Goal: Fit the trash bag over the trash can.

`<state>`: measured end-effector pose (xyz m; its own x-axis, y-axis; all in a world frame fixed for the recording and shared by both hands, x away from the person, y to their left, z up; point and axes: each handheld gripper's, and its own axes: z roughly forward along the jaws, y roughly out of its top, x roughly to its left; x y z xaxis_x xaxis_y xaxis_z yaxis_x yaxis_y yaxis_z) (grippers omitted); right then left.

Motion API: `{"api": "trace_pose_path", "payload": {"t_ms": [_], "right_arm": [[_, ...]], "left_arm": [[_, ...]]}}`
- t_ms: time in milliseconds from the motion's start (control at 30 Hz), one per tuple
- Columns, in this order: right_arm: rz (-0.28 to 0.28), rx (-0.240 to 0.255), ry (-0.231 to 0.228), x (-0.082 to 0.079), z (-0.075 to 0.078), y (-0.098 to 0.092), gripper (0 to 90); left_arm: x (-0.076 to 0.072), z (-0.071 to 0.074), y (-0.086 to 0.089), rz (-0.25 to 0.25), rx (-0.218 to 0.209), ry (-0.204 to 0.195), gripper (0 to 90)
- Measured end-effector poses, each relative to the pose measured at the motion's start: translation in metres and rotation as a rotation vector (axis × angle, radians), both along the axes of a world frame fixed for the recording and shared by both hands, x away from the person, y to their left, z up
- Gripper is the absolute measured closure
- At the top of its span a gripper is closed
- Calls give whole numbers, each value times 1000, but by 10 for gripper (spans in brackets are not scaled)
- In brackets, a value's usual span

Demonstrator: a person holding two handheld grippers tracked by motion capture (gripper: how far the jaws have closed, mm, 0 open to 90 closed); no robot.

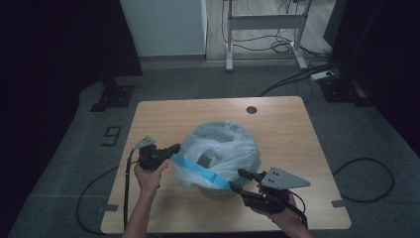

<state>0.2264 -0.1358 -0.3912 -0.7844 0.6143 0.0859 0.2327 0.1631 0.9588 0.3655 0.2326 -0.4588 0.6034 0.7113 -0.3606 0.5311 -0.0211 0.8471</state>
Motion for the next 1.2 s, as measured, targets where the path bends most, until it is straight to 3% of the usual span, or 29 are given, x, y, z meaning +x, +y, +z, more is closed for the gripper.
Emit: {"api": "trace_pose_path", "payload": {"t_ms": [200,400,567,700,933,1200], "right_arm": [[61,-24,3,10,9,23,483],[110,-58,43,23,5,42,479],[134,-69,30,19,3,47,556],[146,-106,0,14,2,48,655],[136,-95,-48,8,-2,45,834],[170,-106,-78,-5,-8,46,890]], "left_arm": [[1,-1,-2,-2,-3,2,896],[0,-1,-2,-2,-8,0,896],[0,0,-1,1,-8,-1,896],[0,0,-1,2,-6,-3,896],[-1,0,-2,5,-3,-4,896],[-2,1,-2,1,-6,-10,893]]}}
